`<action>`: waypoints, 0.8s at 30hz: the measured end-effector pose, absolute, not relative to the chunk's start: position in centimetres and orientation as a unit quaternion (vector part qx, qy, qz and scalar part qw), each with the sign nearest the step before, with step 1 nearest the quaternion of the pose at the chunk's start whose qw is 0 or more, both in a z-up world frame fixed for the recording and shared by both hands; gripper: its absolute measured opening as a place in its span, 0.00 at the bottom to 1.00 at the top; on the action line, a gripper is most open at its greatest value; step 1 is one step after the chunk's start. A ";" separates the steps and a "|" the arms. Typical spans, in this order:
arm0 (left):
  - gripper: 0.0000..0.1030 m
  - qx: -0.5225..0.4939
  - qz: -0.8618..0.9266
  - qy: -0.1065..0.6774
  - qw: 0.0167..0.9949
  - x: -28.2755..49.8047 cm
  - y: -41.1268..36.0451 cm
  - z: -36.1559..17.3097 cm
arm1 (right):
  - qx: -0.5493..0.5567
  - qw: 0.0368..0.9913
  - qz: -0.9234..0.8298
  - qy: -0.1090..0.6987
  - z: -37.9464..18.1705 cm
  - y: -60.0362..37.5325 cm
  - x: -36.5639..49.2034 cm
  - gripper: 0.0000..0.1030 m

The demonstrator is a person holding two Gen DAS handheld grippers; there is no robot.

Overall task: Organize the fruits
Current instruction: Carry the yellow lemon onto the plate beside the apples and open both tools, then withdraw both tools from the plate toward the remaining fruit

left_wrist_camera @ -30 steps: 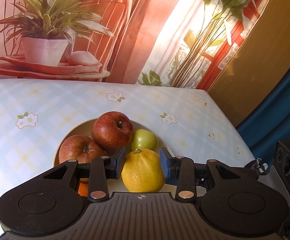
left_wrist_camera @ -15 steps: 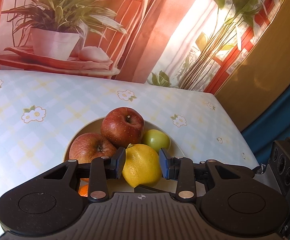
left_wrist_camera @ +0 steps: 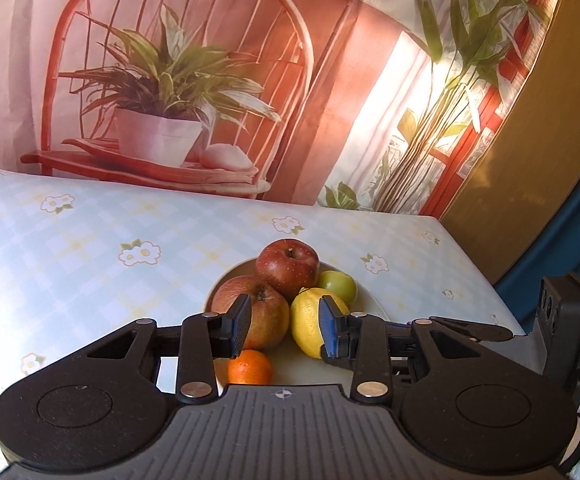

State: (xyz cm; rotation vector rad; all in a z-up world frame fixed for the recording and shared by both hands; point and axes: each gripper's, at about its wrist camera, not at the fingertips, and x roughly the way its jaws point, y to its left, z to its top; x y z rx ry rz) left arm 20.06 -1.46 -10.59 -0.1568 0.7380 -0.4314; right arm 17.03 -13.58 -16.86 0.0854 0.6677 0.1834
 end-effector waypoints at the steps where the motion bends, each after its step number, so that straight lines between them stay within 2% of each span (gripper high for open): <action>1: 0.37 -0.071 -0.197 0.360 0.909 19.5 -0.9 -10.3 | 0.043 0.942 0.087 0.321 -16.6 -13.5 16.6 0.50; 14: 0.39 -0.067 -0.106 0.331 0.935 11.1 4.4 -8.7 | 0.056 0.963 0.071 0.255 -16.0 -10.9 8.0 0.50; 24: 0.39 -0.064 -0.086 0.323 0.940 7.2 5.0 -9.2 | 0.054 0.967 0.086 0.233 -17.2 -8.2 2.2 0.49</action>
